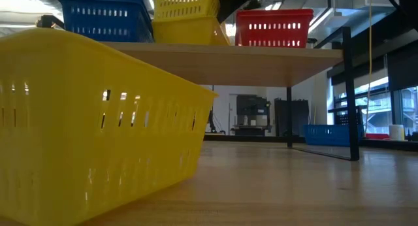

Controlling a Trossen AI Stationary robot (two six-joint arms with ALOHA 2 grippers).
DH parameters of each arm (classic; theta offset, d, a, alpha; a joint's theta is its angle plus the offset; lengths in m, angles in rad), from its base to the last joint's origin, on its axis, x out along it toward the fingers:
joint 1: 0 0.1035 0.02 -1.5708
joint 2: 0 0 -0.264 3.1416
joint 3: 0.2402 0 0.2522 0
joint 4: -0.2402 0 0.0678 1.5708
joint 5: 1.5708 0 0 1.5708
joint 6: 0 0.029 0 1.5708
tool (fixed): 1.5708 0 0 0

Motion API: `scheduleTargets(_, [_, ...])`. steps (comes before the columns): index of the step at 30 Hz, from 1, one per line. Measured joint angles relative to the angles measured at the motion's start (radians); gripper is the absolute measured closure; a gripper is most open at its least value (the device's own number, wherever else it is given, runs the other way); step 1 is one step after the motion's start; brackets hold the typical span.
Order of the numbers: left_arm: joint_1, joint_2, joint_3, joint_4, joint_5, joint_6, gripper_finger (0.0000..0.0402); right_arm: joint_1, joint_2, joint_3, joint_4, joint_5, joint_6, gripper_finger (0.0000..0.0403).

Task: Stack baskets on shelf by color
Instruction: Stack the right yellow bin on top of the yellow bin on the shelf

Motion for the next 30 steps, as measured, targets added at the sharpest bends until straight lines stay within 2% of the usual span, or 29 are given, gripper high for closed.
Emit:
scheduleTargets(5, [0.000,0.000,0.000,0.000,0.000,0.000,0.0401,0.022,-0.034,0.002,0.004,0.107,-0.013,0.0299])
scheduleTargets(17, [0.000,0.000,0.000,0.004,0.000,-0.002,0.0401,0.067,-0.066,0.006,0.016,0.176,0.002,0.0302])
scheduleTargets(22, [0.000,0.000,0.000,0.004,0.000,-0.002,0.0401,0.072,-0.066,0.006,0.041,0.265,-0.003,0.0330])
scheduleTargets(25, [0.000,0.000,0.000,0.004,0.000,-0.002,0.0401,0.071,-0.066,0.006,0.052,0.279,0.003,0.0359])
scheduleTargets(27, [0.000,0.000,0.000,0.004,0.000,-0.001,0.0401,0.071,-0.067,0.006,0.070,0.259,0.034,0.0378])
scheduleTargets(30, [0.000,0.000,0.000,0.004,0.000,-0.004,0.0401,0.066,-0.067,0.005,0.113,0.164,0.088,0.0398])
